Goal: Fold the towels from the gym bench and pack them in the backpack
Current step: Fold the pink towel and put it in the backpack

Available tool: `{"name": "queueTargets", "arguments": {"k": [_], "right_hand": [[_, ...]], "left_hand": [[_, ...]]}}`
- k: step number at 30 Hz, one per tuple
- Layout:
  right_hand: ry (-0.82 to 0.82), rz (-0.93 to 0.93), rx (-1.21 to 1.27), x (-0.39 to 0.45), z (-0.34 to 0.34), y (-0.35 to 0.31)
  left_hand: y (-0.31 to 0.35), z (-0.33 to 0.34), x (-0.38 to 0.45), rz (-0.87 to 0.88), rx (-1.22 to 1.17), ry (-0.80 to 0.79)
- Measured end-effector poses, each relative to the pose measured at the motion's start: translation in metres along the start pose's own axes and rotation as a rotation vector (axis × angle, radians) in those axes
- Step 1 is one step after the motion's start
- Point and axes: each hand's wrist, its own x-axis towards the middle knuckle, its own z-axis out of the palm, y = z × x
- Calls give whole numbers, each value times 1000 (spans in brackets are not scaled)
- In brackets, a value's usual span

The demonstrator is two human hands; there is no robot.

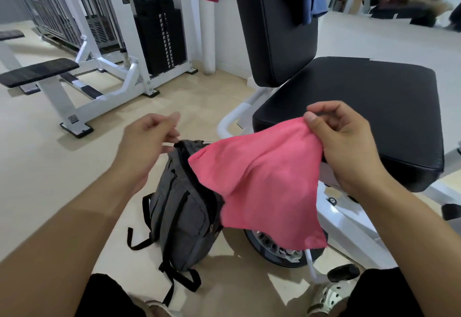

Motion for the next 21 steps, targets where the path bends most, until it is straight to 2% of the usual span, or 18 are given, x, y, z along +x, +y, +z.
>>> {"name": "queueTargets", "arguments": {"k": [7,10,12,16,21], "right_hand": [[-388,-110,25,-18,21,-8],[-530,-131,28,-26,24,-12],[-611,-137,20,-28,23,-14],[-642,-128,40,-29,20,-14],[-541,-75,-36,-24,19,-13]], "left_hand": [[3,36,-36,332,330,-481],[4,47,-47,350,392,-645],[5,51,-51,338,377,-699],[2,50,-50,324,337,-750],[3,47,-48,261,236,-748]]}}
